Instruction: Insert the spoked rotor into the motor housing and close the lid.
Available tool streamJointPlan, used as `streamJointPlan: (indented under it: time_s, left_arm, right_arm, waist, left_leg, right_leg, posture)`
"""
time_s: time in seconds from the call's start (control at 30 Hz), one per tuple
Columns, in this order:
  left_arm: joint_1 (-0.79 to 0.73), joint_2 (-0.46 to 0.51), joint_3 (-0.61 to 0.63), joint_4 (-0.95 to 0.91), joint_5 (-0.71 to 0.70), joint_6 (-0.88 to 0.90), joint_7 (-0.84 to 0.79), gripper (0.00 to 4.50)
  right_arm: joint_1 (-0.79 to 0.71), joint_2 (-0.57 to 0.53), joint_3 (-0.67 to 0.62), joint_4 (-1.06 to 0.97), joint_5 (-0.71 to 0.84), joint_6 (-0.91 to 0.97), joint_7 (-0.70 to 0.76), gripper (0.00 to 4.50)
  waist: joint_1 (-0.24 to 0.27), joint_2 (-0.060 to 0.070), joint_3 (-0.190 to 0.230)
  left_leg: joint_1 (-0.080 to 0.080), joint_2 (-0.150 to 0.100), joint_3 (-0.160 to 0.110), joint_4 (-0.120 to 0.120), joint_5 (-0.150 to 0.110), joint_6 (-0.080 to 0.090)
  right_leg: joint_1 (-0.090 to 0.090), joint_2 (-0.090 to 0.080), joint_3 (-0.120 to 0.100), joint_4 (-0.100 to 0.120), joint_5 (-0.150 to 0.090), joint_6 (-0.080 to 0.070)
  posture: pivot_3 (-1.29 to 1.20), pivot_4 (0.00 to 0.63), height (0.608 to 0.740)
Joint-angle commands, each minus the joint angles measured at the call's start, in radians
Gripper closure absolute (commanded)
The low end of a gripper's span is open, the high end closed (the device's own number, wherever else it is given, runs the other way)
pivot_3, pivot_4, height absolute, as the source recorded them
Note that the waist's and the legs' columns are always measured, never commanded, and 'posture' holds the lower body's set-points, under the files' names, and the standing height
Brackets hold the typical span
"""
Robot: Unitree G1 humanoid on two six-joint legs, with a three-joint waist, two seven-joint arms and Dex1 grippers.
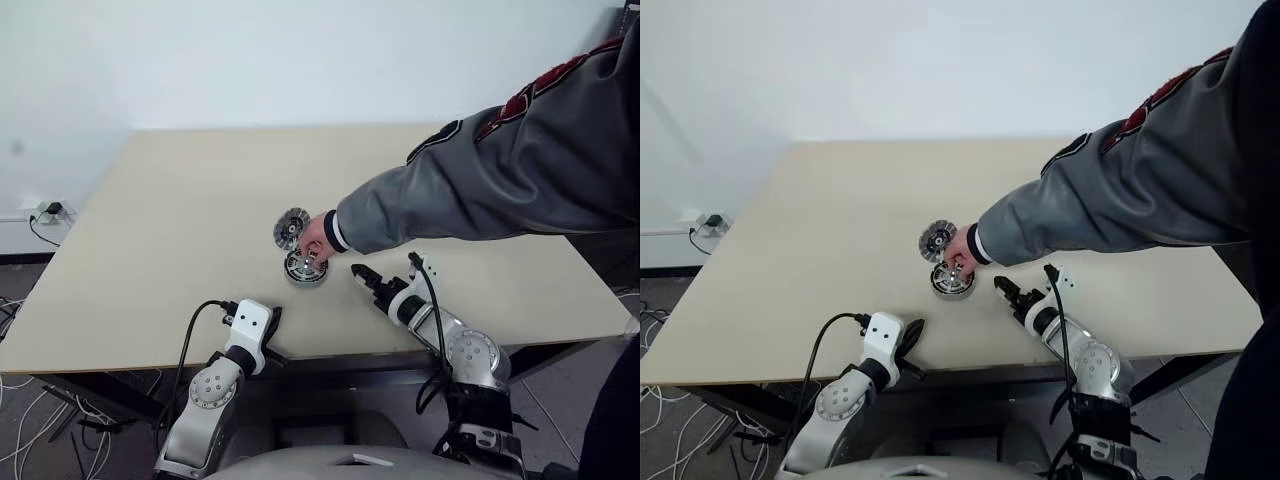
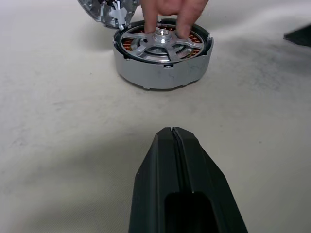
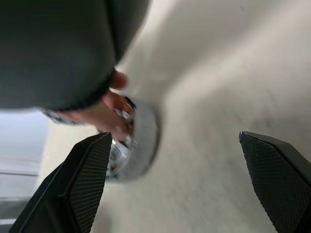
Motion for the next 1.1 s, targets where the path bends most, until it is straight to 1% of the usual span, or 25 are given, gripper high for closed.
streamJointPlan:
  time_s: [0.03,1.1]
  left_arm:
    - [-0.009,-0.001,-0.002,-0.038,-0.009,-0.013,-0.003,4.50]
    - [-0.018,-0.003,-0.002,-0.032,-0.009,-0.013,-0.010,4.50]
  right_arm:
    - [0.009,0.008,0.015,-0.062,0.008,0.001,-0.003,0.04]
    - [0.037,0.015,0.060,-0.080,-0.016,-0.003,-0.007,0.04]
  waist:
    - [0.001,0.000,0.000]
    - [0.001,0.000,0.000]
  left_leg:
    - [0.000,0.000,0.000,0.000,0.000,0.000]
    - [0.000,0.000,0.000,0.000,0.000,0.000]
  right_leg:
    - [0.000,0.000,0.000,0.000,0.000,0.000]
    - [0.000,0.000,0.000,0.000,0.000,0.000]
  posture:
    - [0.00,0.000,0.740]
    - [0.00,0.000,0.740]
